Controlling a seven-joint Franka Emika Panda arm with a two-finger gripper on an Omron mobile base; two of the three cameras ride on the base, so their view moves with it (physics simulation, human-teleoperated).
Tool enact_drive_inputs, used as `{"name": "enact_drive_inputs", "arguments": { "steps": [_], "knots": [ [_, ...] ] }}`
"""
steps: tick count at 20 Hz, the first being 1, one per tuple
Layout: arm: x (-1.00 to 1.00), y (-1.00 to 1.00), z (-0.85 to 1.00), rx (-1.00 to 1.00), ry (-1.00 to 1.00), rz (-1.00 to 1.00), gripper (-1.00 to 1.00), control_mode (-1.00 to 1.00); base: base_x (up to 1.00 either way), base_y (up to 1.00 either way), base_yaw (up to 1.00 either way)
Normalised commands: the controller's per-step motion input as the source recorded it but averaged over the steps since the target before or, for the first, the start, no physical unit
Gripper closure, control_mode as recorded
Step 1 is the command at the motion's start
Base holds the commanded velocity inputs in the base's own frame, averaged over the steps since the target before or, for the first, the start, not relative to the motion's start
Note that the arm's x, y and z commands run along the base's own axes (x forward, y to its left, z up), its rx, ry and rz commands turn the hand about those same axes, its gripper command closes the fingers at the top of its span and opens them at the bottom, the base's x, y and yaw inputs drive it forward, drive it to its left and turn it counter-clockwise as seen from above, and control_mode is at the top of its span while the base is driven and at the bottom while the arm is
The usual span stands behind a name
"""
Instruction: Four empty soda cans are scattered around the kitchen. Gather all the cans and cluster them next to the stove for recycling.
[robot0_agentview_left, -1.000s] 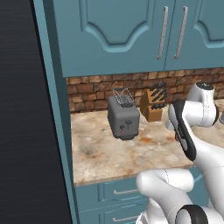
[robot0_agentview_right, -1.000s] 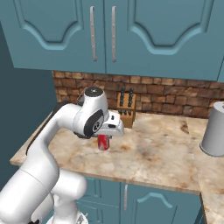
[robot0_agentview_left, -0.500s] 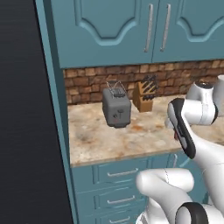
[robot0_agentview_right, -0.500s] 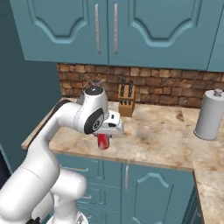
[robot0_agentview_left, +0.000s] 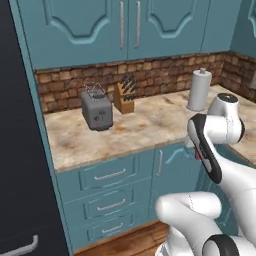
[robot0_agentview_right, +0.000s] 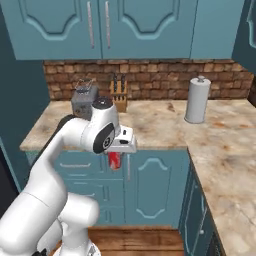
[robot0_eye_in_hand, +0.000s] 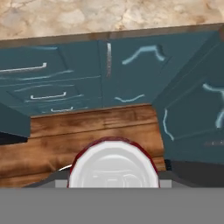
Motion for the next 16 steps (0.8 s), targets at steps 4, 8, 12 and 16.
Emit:
{"name": "enact_drive_inputs", "arguments": {
  "steps": [4,8,12,16],
  "knots": [
    [0.00,0.00,0.00,0.00,0.00,0.00,1.00,1.00,-0.26,0.00,-0.80],
    [0.00,0.00,0.00,0.00,0.00,0.00,1.00,1.00,-0.23,0.00,-0.92],
    [0.00,0.00,0.00,0.00,0.00,0.00,1.00,1.00,-0.07,0.00,-0.97],
    [0.00,0.00,0.00,0.00,0.00,0.00,1.00,1.00,0.00,0.00,-1.00]
  ]
}}
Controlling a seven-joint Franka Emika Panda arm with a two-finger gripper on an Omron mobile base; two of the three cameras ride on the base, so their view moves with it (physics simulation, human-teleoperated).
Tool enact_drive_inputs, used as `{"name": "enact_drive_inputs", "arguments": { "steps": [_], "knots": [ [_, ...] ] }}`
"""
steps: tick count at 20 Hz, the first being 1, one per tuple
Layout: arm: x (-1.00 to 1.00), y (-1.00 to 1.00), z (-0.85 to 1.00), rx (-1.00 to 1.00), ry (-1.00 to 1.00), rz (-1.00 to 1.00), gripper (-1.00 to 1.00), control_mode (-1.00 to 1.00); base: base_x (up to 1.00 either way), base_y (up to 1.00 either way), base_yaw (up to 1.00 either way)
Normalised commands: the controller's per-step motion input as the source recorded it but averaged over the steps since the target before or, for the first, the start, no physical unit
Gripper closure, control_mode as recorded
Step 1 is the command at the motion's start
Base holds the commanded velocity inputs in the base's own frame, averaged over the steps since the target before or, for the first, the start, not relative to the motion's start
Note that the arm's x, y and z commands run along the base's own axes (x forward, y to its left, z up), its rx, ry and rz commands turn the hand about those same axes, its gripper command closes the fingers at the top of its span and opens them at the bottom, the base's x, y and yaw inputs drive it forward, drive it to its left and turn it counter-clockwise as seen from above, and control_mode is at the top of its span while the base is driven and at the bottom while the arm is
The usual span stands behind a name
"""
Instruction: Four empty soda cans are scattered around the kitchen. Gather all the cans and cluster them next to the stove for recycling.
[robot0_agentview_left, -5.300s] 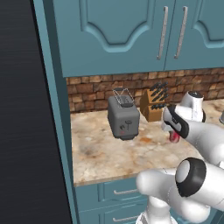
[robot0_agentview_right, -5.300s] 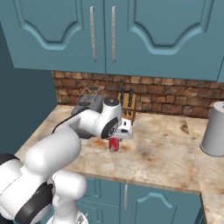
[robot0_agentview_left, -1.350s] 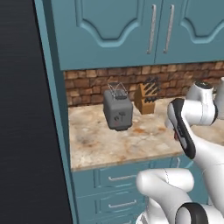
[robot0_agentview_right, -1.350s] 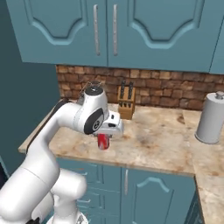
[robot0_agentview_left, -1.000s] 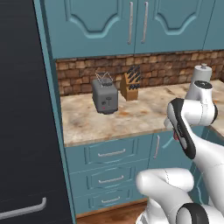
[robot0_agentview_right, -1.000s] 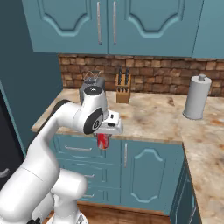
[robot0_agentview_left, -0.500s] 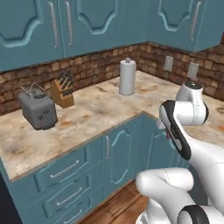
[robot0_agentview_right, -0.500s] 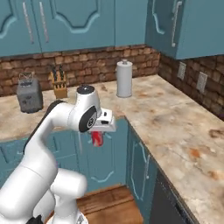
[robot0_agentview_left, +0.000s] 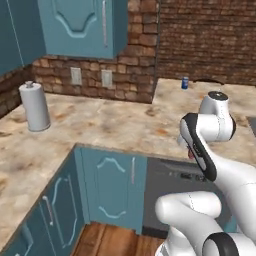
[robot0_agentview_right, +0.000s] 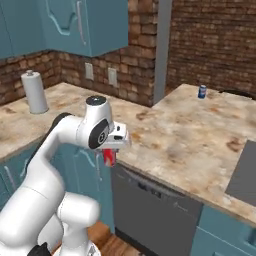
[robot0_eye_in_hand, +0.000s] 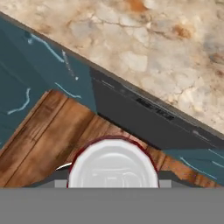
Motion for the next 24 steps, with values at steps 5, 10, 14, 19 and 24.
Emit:
{"name": "enact_drive_inputs", "arguments": {
  "steps": [5,10,14,19,24],
  "knots": [
    [0.00,0.00,0.00,0.00,0.00,0.00,1.00,1.00,0.00,-0.04,-0.94],
    [0.00,0.00,0.00,0.00,0.00,0.00,1.00,1.00,0.00,-0.22,-0.84],
    [0.00,0.00,0.00,0.00,0.00,0.00,1.00,1.00,0.00,-0.13,-0.89],
    [0.00,0.00,0.00,0.00,0.00,0.00,1.00,1.00,0.00,0.00,-0.99],
    [0.00,0.00,0.00,0.00,0.00,0.00,1.00,1.00,0.00,0.00,-0.98]
  ]
}}
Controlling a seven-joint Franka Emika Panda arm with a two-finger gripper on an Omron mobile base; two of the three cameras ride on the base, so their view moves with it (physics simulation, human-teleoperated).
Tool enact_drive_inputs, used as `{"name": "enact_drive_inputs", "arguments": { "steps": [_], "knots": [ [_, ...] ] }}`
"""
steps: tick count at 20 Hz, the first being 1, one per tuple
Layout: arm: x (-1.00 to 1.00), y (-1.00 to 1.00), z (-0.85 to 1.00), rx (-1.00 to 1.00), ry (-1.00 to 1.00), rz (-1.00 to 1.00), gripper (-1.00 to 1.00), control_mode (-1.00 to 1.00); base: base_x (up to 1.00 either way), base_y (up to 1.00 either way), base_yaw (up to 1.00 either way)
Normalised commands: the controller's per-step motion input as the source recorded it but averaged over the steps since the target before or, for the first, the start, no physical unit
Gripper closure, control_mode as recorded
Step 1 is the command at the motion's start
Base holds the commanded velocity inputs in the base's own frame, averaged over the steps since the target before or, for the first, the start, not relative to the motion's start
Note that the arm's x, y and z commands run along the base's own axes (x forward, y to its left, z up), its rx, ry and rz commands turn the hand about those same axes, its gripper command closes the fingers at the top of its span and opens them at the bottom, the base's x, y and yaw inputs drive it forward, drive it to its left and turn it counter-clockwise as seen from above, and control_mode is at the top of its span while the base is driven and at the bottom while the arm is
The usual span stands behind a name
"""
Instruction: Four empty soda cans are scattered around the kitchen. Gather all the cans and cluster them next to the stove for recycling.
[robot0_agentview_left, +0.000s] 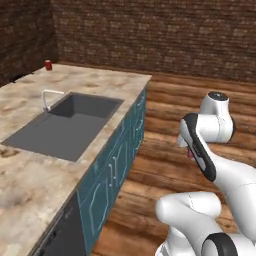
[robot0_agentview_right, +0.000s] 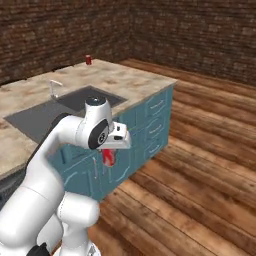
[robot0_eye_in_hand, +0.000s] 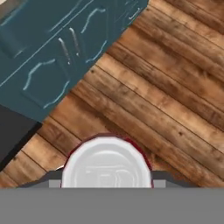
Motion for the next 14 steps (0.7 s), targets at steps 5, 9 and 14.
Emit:
{"name": "enact_drive_inputs", "arguments": {
  "steps": [5,9,14],
  "knots": [
    [0.00,0.00,0.00,0.00,0.00,0.00,1.00,1.00,0.00,0.00,-0.93],
    [0.00,0.00,0.00,0.00,0.00,0.00,1.00,1.00,0.01,0.00,-0.89],
    [0.00,0.00,0.00,0.00,0.00,0.00,1.00,1.00,0.00,0.00,-0.85]
  ]
}}
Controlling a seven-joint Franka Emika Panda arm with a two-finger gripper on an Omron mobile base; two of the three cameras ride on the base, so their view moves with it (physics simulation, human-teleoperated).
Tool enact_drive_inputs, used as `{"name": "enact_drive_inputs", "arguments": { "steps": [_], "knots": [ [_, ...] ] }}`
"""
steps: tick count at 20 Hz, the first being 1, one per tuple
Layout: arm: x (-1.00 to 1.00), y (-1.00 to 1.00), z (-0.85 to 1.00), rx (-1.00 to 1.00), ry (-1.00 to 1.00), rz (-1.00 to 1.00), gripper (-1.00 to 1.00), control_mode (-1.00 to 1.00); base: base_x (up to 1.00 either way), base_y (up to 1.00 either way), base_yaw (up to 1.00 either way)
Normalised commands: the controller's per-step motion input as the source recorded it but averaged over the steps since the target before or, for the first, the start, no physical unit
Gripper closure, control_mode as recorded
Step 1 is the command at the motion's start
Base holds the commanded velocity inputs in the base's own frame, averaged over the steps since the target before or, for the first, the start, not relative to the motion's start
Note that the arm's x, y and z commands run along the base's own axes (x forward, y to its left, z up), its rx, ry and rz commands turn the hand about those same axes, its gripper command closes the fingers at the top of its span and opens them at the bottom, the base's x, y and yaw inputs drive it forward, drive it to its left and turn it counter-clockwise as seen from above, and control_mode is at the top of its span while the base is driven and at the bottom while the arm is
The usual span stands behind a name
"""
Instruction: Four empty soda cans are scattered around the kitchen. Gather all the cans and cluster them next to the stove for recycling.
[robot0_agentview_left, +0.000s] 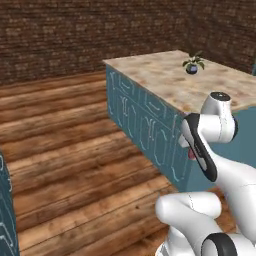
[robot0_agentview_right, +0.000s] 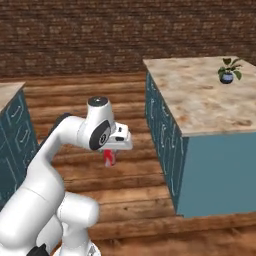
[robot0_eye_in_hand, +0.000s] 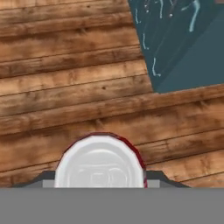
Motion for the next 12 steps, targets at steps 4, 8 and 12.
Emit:
{"name": "enact_drive_inputs", "arguments": {
  "steps": [4,8,12],
  "knots": [
    [0.00,0.00,0.00,0.00,0.00,0.00,1.00,1.00,0.01,0.00,-0.79],
    [0.00,0.00,0.00,0.00,0.00,0.00,1.00,1.00,0.00,0.00,-0.84],
    [0.00,0.00,0.00,0.00,0.00,0.00,1.00,1.00,0.00,0.00,-0.84]
  ]
}}
